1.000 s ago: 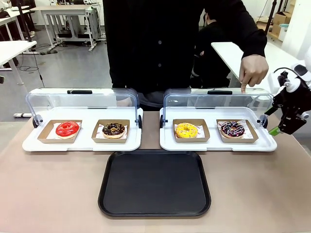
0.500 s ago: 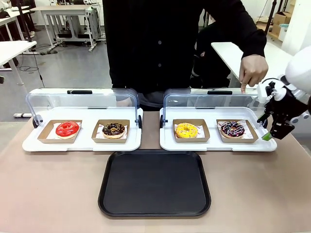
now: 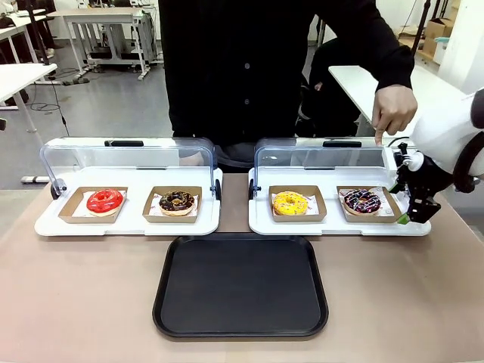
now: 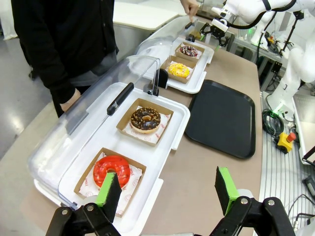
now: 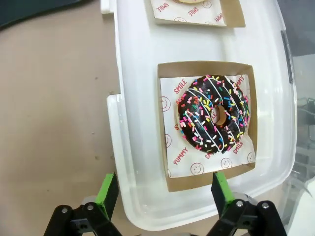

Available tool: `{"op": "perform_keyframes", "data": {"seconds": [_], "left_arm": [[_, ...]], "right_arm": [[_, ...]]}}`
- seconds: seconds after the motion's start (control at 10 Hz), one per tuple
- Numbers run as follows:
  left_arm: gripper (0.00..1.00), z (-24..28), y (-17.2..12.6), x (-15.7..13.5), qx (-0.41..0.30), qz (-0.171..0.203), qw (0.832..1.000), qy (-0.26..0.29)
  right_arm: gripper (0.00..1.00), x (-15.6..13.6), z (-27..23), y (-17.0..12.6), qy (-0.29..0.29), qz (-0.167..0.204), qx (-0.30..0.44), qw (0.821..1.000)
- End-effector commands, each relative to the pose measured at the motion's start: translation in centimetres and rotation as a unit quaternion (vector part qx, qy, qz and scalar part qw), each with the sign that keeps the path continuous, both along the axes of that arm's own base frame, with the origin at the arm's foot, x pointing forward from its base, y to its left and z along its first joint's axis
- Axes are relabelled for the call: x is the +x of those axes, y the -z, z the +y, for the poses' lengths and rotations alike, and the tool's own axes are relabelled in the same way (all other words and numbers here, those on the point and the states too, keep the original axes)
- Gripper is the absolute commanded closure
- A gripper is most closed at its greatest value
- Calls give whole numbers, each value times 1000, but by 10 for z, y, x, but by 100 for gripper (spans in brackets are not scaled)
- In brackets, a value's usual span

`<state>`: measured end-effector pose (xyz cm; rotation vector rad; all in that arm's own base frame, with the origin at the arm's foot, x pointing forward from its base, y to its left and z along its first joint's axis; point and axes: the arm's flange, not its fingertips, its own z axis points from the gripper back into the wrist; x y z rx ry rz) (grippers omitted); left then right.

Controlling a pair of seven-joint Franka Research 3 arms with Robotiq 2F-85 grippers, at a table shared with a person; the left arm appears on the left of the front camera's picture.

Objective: Move the fourth donut from the left to the tray.
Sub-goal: Pick up the Paper togo box containing the Donut indicated by the person and place it on the Handle tray.

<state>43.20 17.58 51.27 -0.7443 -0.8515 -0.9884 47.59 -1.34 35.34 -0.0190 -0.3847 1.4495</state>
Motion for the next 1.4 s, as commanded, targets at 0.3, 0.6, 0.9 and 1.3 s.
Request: {"op": "perform_keyframes", "data": {"seconds": [0.3,0.6,0.9,1.3], "left_arm": [[0,-1,-1,-1,-1,2,1000,5],[0,-1,-1,-1,-1,2,1000,5],[0,-1,-1,-1,-1,2,1000,5],[0,-1,-1,-1,-1,2,1000,5]], "right_arm": [[0,21,3,19,-23,-38,-16,999],[0,29,6,32,-23,-36,-32,999],[0,35,3,42,-16,-30,-43,999],[59,42,-2,47,-7,-20,-42,999]]}}
